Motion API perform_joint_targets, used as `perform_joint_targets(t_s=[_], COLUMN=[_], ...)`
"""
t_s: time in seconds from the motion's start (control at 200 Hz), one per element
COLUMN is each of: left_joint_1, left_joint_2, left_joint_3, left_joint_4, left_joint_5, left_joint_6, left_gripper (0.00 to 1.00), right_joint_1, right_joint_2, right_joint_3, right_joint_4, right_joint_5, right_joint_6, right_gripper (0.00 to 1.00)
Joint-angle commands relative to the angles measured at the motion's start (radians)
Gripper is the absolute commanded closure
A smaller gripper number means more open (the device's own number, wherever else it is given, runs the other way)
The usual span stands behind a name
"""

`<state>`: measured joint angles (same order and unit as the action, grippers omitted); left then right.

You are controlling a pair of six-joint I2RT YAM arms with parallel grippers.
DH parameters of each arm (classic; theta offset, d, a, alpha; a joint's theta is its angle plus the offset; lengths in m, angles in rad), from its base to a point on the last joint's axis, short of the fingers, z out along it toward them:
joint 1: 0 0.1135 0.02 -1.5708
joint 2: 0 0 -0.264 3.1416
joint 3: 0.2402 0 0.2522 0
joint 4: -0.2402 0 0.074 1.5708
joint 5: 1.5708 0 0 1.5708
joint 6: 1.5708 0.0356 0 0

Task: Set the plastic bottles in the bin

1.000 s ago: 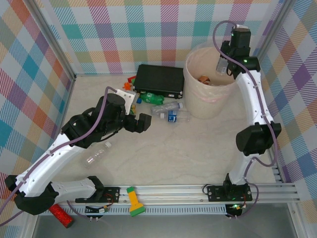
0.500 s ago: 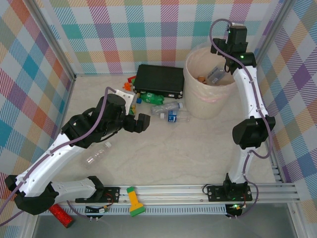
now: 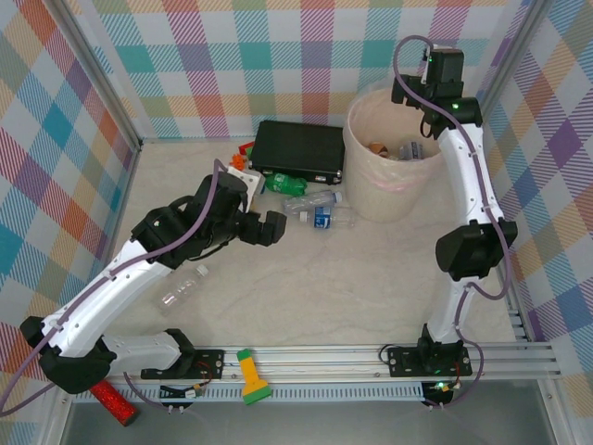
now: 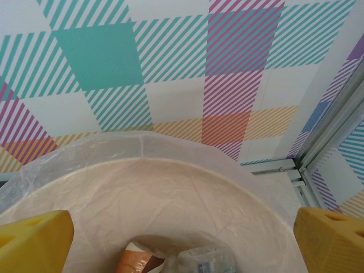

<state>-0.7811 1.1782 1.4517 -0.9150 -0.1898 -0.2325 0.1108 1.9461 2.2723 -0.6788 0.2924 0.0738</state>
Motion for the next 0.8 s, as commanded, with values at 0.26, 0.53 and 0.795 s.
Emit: perform_joint_targets(t_s=[0.26,0.53,0.795], left_joint_1=[0.235,0.412,0.562], left_joint_2=[0.018,-0.003,0.020], left_joint_3=[-0.104,-0.246,-0.338], left_joint_4=[-0.061,-0.089,-0.148], left_joint_5=[0.037,0.000,-0.099], left_joint_6=[-0.135,-0.219,-0.324], left_gripper=[0.00,0.00,0.00], right_joint_1=[0.112,0.241,0.312], right_joint_2=[-0.193,-0.315,-0.408], right_joint_3=[-0.077,-0.244,-0.373], right_joint_4=[-0.025,-0.016,-0.014], right_joint_5=[-0.071,-0.117,-0.176], right_joint_6=[0.042,0.111,0.188], right_gripper=[0.01,0.01,0.01])
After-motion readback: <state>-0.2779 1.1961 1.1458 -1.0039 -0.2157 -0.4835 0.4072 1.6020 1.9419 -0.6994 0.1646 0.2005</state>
